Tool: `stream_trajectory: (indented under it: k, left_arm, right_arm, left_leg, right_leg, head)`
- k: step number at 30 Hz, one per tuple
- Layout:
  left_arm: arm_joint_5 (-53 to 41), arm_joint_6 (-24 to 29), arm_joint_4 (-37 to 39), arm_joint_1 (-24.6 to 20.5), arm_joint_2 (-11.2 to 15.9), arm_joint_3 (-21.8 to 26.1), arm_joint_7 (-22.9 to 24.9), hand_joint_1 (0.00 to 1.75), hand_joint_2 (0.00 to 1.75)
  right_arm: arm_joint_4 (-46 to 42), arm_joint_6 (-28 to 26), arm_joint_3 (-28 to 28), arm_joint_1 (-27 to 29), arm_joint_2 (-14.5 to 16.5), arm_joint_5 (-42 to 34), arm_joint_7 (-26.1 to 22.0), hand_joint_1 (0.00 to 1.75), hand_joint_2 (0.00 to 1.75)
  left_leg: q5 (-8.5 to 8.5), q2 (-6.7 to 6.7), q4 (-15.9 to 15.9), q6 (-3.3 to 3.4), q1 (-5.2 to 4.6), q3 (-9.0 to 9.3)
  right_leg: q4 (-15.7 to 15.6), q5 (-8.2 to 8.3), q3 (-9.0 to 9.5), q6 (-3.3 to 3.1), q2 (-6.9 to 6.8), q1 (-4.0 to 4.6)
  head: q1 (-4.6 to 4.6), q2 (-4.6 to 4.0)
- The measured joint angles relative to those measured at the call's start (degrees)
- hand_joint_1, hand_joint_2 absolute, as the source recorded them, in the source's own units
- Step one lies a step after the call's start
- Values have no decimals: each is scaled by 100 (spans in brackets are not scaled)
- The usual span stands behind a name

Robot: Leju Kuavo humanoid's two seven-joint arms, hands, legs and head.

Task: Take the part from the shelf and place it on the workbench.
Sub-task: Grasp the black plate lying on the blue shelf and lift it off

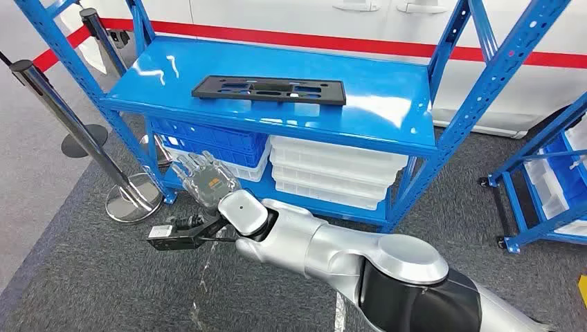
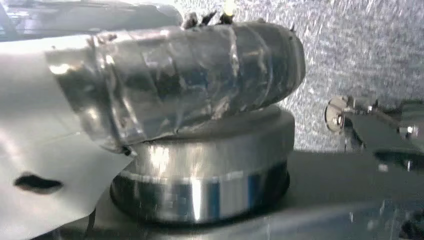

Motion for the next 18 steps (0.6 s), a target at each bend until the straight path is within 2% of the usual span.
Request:
stream_trajectory:
  k: [2, 3, 4, 6, 7, 8, 9, 11, 12, 13, 14, 15, 18]
  left_arm:
    - [0, 21, 1, 1, 0, -2, 4, 0, 0]
    - [0, 38, 2, 0, 1, -3, 7, 0, 0]
    - [0, 53, 4, -1, 1, -4, 9, 0, 0]
    - [0, 73, 7, -4, 1, -5, 10, 0, 0]
    - [0, 80, 9, -3, 1, -6, 10, 0, 0]
    - [1, 84, 11, -1, 1, -7, 10, 0, 0]
    - [1, 86, 14, 1, 1, -7, 12, 0, 0]
    - [2, 87, 15, 2, 1, -7, 17, 0, 0]
    - [5, 82, 15, 0, -1, -8, 22, 0, 0]
    - [9, 72, 15, -1, -1, -9, 27, 0, 0]
    - [13, 51, 15, -2, -2, -10, 33, 0, 0]
    - [17, 3, 15, -4, -2, -13, 39, 0, 0]
    - [22, -177, 15, -10, 0, -30, 40, 0, 0]
  right_arm:
    - [8, -1, 0, -4, 1, 13, 0, 0, 0]
    - [15, -2, -1, -10, 0, 24, 0, 0, 0]
    - [22, -2, -1, -15, -1, 32, 0, 0, 0]
    - [39, 2, -1, -12, -8, 39, 0, 0, 0]
    - [50, 4, -1, -5, -13, 40, 0, 0, 0]
    - [63, 8, -1, 2, -19, 40, 0, 0, 0]
    - [75, 10, -1, 4, -22, 43, 0, 0, 0]
    - [95, 19, -1, -1, -24, 51, 0, 0, 0]
    - [104, 27, -1, -6, -22, 60, 0, 0, 0]
    - [112, 34, -1, -10, -21, 69, 1, 0, 0]
    - [122, 42, 0, -11, -20, 79, 3, 0, 0]
    - [133, 48, -1, -11, -19, 92, 4, 0, 0]
    - [165, 62, -2, -16, -10, 124, 6, 0, 0]
  left_leg:
    - [17, 1, -36, 42, 25, 30]
    - [24, 3, -58, 85, 34, 49]
    - [28, 6, -77, 122, 42, 67]
    - [11, 8, -78, 182, 24, 74]
    - [0, 6, -74, 198, 13, 76]
    - [-16, 0, -67, 210, 5, 83]
    - [-35, -8, -57, 212, 0, 96]
    - [-91, -26, -27, 196, -5, 136]
    - [-125, -31, -2, 175, -17, 145]
    - [-150, -34, 15, 151, -25, 145]
    - [-168, -34, 27, 125, -31, 140]
    - [-175, -33, 25, 94, -37, 140]
    - [-252, -21, 76, 0, -26, 151]
  right_leg:
    - [34, -34, -6, 33, -3, 4]
    - [148, -107, -55, 57, -6, 6]
    - [392, -235, -176, 72, -7, 9]
    - [1147, -549, -579, 80, -6, 12]
    - [1474, -638, -773, 80, -6, 14]
    - [1615, -616, -881, 75, -6, 15]
    - [1535, -486, -880, 64, -6, 16]
    - [855, -52, -611, 15, -4, 23]
    - [497, 91, -441, -13, -3, 37]
    - [250, 162, -320, -38, -1, 46]
    - [122, 164, -257, -55, 4, 57]
    - [90, 136, -230, -70, 10, 68]
    - [-6, 126, -134, -142, 21, 27]
  head:
    - [3, 0]
    - [9, 0]
    - [13, 0]
    - [17, 0]
    - [16, 0]
    - [16, 0]
    - [16, 0]
    - [19, 0]
    - [15, 0]
    - [12, 0]
    - [10, 0]
    - [8, 0]
    - [-1, 0]
